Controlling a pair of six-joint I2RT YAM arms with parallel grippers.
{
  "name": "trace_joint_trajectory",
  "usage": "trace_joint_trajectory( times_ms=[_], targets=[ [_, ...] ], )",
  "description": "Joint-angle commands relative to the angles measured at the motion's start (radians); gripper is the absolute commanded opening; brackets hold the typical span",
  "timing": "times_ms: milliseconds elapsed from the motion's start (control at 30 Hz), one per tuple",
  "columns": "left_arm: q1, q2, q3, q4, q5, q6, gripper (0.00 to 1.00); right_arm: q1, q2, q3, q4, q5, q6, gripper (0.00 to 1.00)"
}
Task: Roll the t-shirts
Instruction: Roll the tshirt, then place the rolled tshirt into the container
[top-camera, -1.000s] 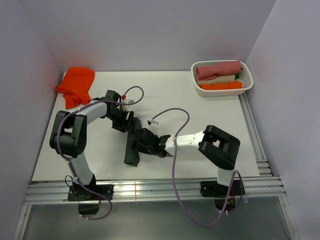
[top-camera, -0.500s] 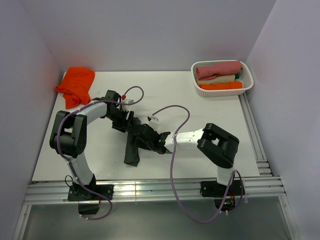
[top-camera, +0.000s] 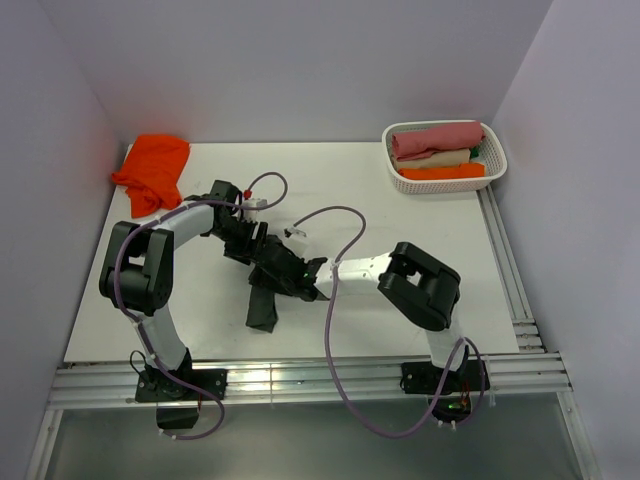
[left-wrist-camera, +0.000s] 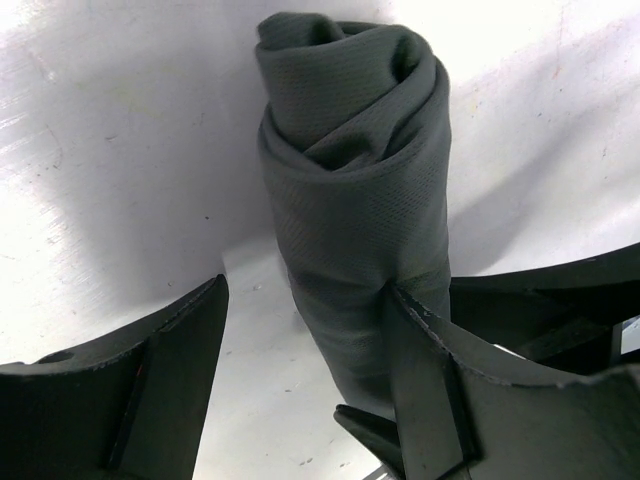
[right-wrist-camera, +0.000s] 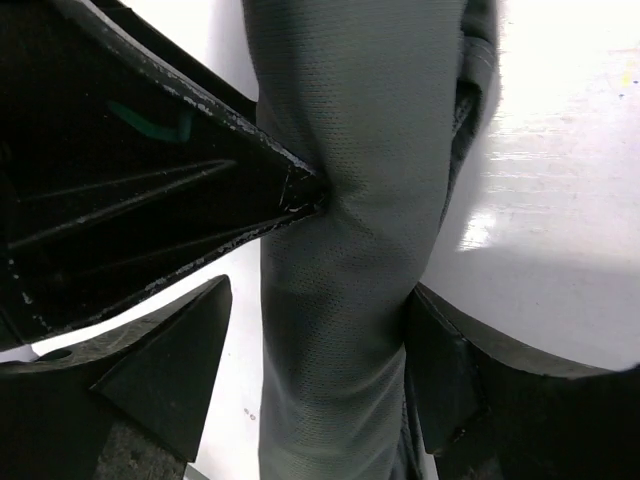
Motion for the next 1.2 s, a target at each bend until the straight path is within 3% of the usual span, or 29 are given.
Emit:
trace_joint_trajectory(
  times_ms=[0, 133, 267, 333, 433, 500, 900, 1167],
  targets=[
    [-0.005, 0.010, -0.016, 0.026, -0.085, 0.016, 0.67, -0.003, 0.044, 0.024, -0.063, 0.022, -0.007, 0.75],
    [-0.005, 0.013, -0.019, 0.028, -0.083, 0.017, 0.67, -0.005, 0.058, 0.025, -0.068, 0.030, 0.002, 0.65],
    [-0.005, 0.011, -0.022, 0.029, -0.079, 0.017, 0.68, -0.005, 0.073, 0.039, -0.086, 0.033, 0.003, 0.40],
    [-0.005, 0.005, -0.021, 0.029, -0.074, 0.019, 0.69, -0.003, 0.085, 0.059, -0.109, 0.034, 0.002, 0.34],
    [-0.002, -0.004, 0.004, 0.014, -0.059, 0.020, 0.70, -0.005, 0.091, 0.076, -0.144, 0.042, 0.005, 0.08],
    [0.006, -0.008, 0.031, -0.003, -0.042, 0.020, 0.72, -0.003, 0.093, 0.087, -0.172, 0.046, 0.006, 0.01],
    [0.136, -0.022, 0.382, -0.179, 0.151, 0.005, 0.73, -0.003, 0.062, 0.072, -0.193, 0.053, 0.025, 0.00],
    [0.240, -0.122, 0.450, -0.225, 0.190, 0.005, 0.73, -0.026, -0.027, 0.019, -0.141, 0.065, 0.039, 0.00]
  ],
)
